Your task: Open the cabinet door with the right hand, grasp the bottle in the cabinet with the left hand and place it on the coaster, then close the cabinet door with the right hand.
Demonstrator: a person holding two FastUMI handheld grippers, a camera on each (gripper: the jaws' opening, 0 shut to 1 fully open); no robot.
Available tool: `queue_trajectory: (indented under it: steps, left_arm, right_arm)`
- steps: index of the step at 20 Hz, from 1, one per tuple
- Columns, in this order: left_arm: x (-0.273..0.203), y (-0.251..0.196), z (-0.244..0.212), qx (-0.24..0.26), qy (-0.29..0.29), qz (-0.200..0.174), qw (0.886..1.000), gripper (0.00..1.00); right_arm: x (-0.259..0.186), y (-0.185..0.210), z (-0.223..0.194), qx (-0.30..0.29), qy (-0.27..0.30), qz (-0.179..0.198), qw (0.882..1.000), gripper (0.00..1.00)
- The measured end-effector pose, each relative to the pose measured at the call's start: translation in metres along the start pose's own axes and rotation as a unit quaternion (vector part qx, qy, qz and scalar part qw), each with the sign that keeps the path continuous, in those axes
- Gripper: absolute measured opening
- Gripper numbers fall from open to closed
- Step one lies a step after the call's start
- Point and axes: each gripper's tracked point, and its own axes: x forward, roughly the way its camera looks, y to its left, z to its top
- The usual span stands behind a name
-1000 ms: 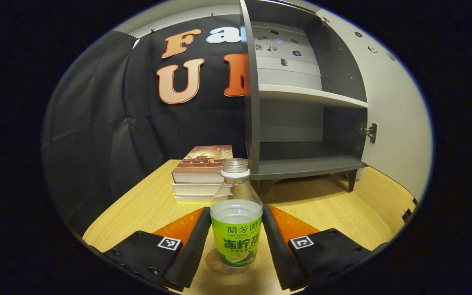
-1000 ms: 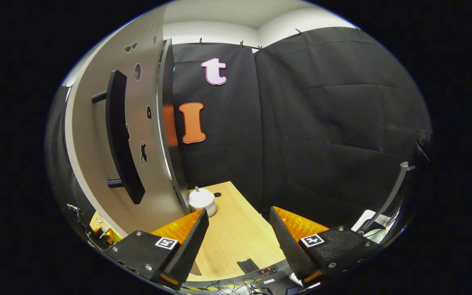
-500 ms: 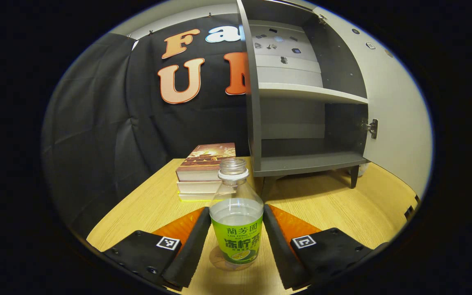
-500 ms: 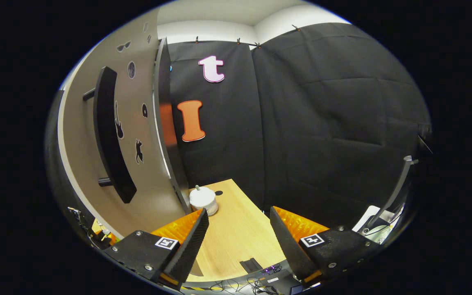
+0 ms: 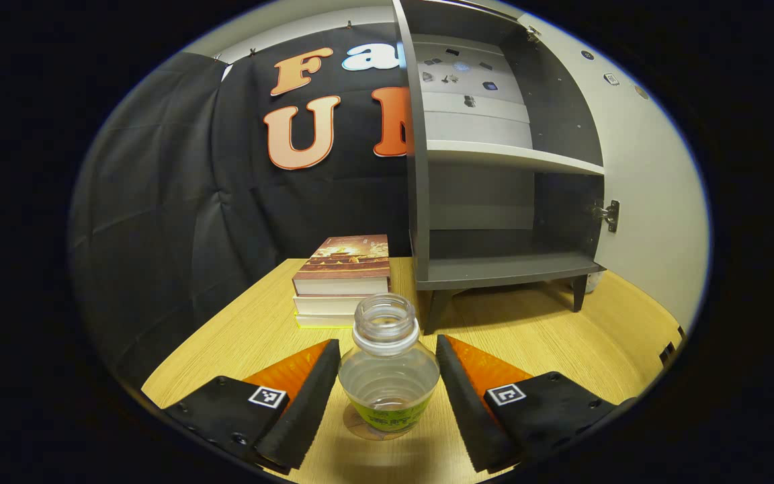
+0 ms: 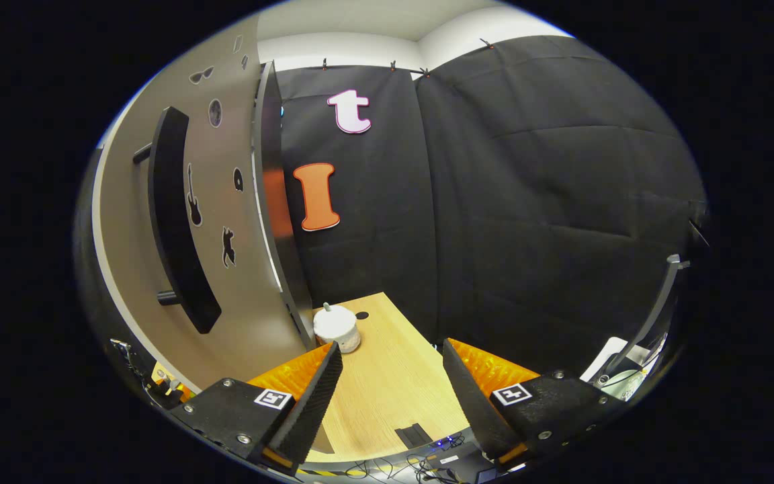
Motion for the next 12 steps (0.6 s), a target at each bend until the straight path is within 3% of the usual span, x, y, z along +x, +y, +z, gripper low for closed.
queue_trajectory:
  steps: [1,3,4,12]
  left_arm:
    - [-0.003,0.0,0.001,0.002,0.0,0.001,1.0,0.93]
    - [-0.008,0.001,0.006,0.005,-0.003,0.005,1.0,0.93]
    - [-0.01,0.0,0.009,0.004,-0.007,0.003,1.0,0.95]
    - [-0.049,-0.004,0.041,-0.002,-0.028,-0.014,1.0,0.94]
  right_arm:
    - [0.001,0.0,0.0,0.0,0.0,0.001,1.0,0.93]
    - [0.002,0.0,0.0,0.0,0.001,0.004,1.0,0.93]
    - [0.002,0.001,-0.001,0.0,0.001,0.005,1.0,0.99]
    - [0.009,0.009,0.006,-0.001,-0.005,0.016,1.0,0.99]
